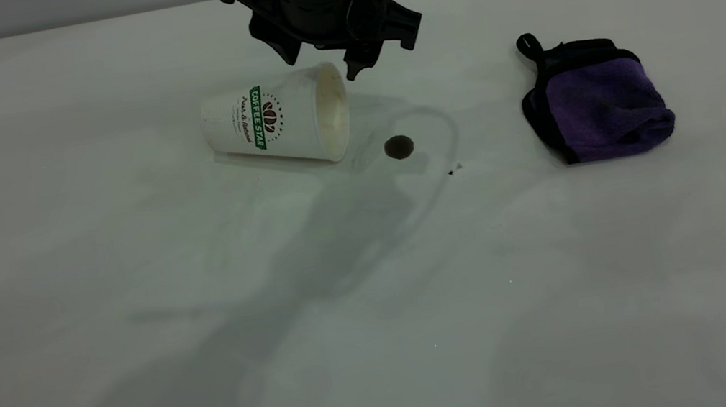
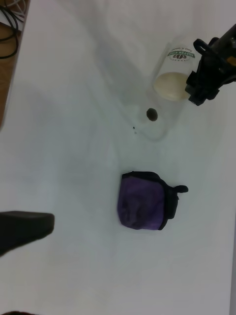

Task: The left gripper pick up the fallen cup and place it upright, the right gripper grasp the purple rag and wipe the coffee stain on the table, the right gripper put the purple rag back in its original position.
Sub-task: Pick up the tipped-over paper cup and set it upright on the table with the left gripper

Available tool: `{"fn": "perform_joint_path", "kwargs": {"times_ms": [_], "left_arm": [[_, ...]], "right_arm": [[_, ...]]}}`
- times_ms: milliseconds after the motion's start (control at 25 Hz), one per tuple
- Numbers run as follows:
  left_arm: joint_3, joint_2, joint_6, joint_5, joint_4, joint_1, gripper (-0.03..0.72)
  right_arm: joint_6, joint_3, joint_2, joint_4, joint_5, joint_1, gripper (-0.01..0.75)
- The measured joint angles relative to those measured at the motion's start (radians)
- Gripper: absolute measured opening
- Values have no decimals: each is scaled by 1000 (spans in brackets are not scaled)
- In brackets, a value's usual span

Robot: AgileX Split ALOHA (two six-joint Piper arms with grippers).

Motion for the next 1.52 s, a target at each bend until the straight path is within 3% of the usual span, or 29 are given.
{"fn": "perform_joint_path", "kwargs": {"times_ms": [560,1000,1160,1360,1520], "left_arm": [[-1,51,-75,30,152,0,557],[-1,90,-84,94,181,0,534],[-1,91,-101,135,192,0,390],[-11,75,-37,293,232,2,79],[-11,39,111,363,185,24,1]], "right_arm": [[0,0,0,0,0,0,442],[0,0,0,0,0,0,442],[0,0,0,0,0,0,442],[0,0,0,0,0,0,442],[0,0,0,0,0,0,442]]}}
